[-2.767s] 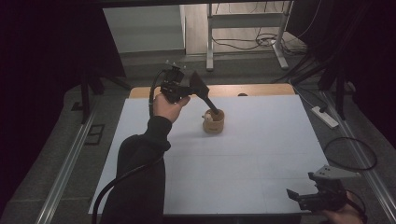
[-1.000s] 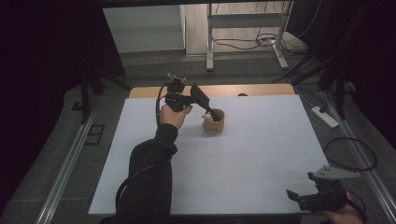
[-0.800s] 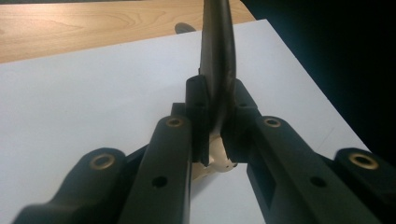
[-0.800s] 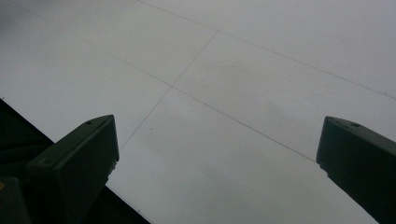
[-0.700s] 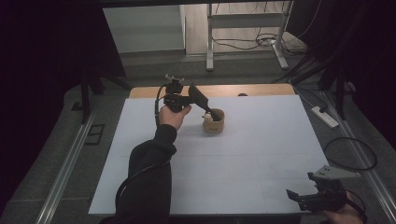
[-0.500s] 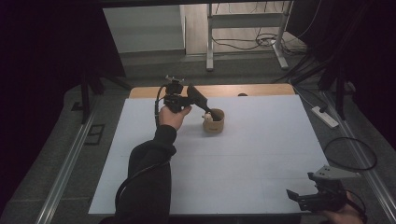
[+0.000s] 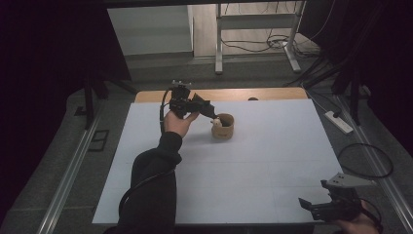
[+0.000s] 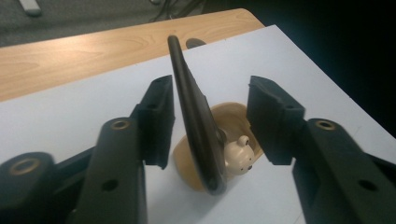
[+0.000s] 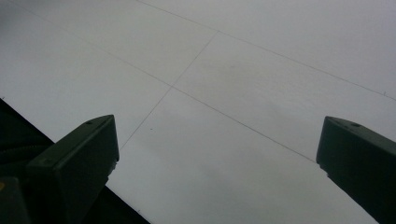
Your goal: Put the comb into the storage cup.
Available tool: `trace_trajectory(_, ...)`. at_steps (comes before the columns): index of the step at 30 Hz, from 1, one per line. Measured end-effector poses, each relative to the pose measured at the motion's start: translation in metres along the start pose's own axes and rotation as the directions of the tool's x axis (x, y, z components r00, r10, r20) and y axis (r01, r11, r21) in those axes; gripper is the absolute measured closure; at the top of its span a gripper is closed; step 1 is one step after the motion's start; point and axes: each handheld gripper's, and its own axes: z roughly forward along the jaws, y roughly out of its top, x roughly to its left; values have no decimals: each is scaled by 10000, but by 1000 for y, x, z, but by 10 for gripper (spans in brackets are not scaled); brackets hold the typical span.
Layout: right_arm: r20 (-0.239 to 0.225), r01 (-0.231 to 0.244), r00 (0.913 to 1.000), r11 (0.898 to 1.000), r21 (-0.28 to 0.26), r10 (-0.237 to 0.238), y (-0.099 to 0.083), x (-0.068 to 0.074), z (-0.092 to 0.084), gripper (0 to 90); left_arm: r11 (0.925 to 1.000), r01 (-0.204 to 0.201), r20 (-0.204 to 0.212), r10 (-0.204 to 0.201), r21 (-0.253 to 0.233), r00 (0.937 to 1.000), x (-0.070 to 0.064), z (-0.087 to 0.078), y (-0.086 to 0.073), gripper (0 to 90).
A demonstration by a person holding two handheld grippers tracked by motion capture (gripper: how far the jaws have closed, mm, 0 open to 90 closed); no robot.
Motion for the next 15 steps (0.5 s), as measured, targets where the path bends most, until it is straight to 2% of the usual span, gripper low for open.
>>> trace_trajectory(6,-7,1,10000,10000,14,-1,0,0,0,0,9977,-668,-382,663,-120,9971,-5,-4,1,383)
trace_trajectory(10,-7,-8,10000,10000,2,8,0,0,0,0,9926,-1209,-752,1199,-92,9899,-9,-5,1,301)
trace_trajectory(15,1,-27,10000,10000,11,27,0,0,0,0,9873,-1587,-1039,1568,-100,9821,-13,-6,2,197)
